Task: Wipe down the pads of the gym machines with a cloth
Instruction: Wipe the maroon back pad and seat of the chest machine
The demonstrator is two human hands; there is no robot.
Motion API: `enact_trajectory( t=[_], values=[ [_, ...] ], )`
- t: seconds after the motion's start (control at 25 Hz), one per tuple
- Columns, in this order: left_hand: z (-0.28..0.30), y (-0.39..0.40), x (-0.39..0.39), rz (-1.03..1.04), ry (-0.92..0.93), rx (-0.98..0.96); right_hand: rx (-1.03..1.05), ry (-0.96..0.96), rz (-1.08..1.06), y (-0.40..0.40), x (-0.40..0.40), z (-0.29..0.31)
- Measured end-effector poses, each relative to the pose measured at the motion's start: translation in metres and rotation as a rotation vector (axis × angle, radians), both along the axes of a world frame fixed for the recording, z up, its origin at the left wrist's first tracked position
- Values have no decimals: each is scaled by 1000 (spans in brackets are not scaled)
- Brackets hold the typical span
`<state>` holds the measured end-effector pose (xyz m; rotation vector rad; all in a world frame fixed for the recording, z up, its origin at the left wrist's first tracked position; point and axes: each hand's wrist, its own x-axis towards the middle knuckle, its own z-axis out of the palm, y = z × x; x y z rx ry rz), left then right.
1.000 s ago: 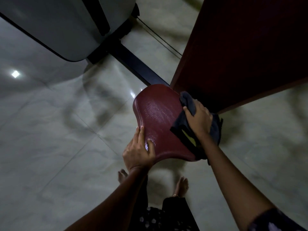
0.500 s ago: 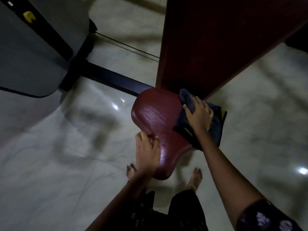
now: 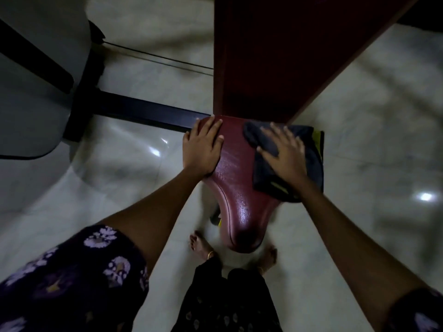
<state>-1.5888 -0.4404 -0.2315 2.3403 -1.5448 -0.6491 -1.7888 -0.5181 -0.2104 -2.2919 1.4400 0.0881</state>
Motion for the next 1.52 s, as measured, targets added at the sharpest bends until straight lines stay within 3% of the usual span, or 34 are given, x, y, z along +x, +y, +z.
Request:
enact_trajectory(
  t=[0.16,0.52,0.64,0.88,1.04,1.2,1.28,1.52],
  values=[
    [-1,1,8,24,39,-33,-9,75,-37,18,21,5],
    [-3,1,8,27,41,-46,-82,-163,156,202,4,53],
    [-4,1,9,41,53,-65,-109,-192,214,204,-4,46],
    [-7,1,11,20,29,-81,38,-123,-215,82,20,23],
    [-6,1,10,9,20,-71,42,-147,-398,125,25,38],
    [-1,-2,8,34,7,-64,77,-372,-579,201,24,48],
    [0,0,8,9,-16,-55,95,-449,-608,174,17,34],
    [20,-7,-9,-33,-137,117,165,-396,-984,80,2,20]
  ],
)
